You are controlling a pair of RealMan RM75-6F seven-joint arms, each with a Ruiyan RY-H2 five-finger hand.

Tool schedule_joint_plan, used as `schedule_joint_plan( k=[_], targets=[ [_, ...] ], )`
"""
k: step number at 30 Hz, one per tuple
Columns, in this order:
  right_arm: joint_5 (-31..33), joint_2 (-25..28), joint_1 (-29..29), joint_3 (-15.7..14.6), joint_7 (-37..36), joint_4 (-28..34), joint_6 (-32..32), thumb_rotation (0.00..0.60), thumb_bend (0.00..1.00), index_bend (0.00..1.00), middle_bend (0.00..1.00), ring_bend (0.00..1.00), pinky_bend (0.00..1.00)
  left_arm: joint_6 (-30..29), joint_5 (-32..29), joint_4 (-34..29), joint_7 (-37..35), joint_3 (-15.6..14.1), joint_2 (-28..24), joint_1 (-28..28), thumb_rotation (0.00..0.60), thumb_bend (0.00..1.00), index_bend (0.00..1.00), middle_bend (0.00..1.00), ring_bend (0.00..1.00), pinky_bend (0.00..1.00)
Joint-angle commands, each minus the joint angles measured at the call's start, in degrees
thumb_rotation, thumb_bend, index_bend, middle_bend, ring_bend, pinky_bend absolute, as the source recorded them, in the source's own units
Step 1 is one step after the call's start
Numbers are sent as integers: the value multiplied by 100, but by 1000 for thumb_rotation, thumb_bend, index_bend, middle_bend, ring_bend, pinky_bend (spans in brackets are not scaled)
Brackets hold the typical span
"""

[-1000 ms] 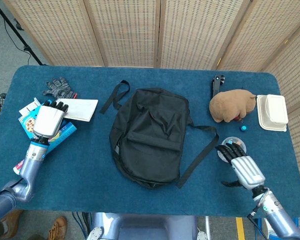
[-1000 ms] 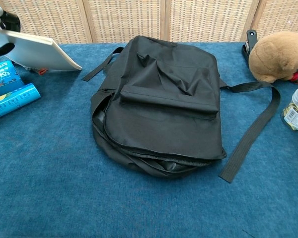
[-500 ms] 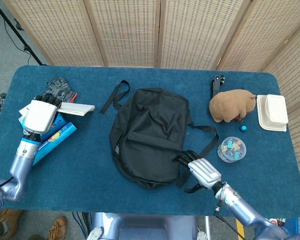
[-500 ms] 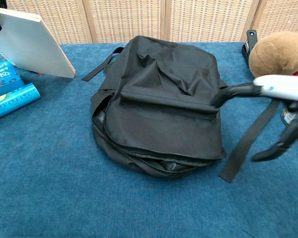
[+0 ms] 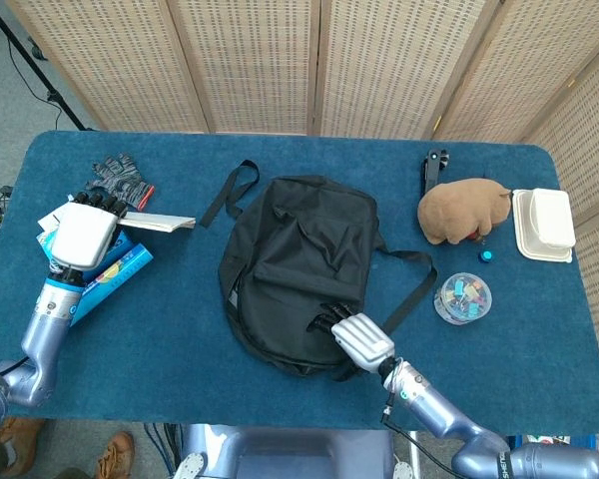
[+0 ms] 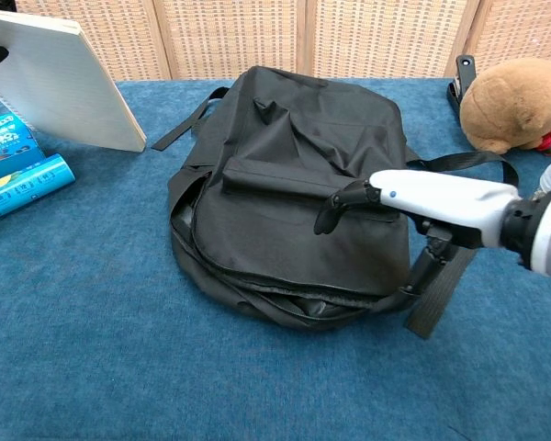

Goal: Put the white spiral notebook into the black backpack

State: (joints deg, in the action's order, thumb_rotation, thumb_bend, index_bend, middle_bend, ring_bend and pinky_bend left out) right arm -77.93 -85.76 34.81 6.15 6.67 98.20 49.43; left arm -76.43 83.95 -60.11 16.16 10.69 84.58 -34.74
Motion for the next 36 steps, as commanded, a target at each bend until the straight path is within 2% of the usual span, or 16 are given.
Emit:
schedule_joint_plan(
  k=[1, 10, 18, 23, 32, 36],
  targets=[
    [8, -135, 72, 13, 4, -115, 26, 600, 0, 269, 258, 87, 55, -4, -8, -51, 48, -9, -14, 7, 600, 503, 807, 611, 551, 591],
    [169, -485, 219, 45, 154, -508, 53, 600, 0, 291, 275, 99, 65, 32, -71, -66, 41, -17, 14, 25, 600, 503, 807, 611, 551, 592],
    [209, -612, 267, -2, 234, -640, 111, 600, 12, 344, 332, 157, 101, 27, -83, -58, 8, -12, 10, 23, 600, 503, 807, 611, 551, 592],
    [186, -721, 263, -42, 335, -759, 225, 600, 122, 402, 393, 223, 200, 4, -79, -82, -9, -17, -15, 37, 600, 503, 807, 611, 551, 592],
    [160, -871, 233, -106, 475, -966, 397, 600, 443, 459, 465, 312, 388, -25, -73, -13, -127, -51, -22, 88, 600, 503, 807, 611, 551, 592],
    [136, -870, 217, -108, 459, -960, 460, 600, 534, 486, 492, 338, 418, -47, -61, 20, -186, -61, -23, 104, 600, 503, 807, 611, 551, 592]
  ],
)
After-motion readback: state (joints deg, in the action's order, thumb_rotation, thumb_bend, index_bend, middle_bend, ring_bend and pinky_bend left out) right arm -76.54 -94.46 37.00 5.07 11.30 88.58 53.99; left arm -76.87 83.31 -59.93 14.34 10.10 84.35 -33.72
